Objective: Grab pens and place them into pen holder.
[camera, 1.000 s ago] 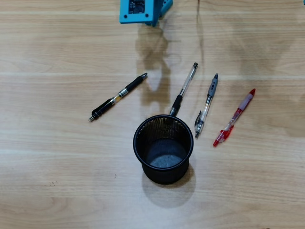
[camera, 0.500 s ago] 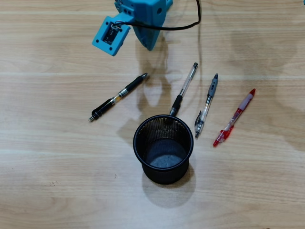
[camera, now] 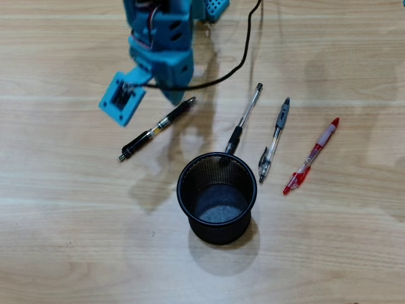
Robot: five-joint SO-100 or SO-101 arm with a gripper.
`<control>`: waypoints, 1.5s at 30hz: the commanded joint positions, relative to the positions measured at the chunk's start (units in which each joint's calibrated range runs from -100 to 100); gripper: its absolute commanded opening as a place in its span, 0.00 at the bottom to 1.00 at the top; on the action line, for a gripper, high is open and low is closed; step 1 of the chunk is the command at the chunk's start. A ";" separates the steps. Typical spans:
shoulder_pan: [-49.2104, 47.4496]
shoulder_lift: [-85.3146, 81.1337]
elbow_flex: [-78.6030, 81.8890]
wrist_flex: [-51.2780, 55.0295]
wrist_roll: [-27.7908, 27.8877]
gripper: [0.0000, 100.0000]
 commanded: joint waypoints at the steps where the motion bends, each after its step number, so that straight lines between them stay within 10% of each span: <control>1: 2.47 3.12 -5.04 -3.51 7.50 0.02; 16: 5.37 7.99 -5.04 -3.16 15.43 0.02; 45: 5.28 16.90 -6.57 -1.96 11.92 0.21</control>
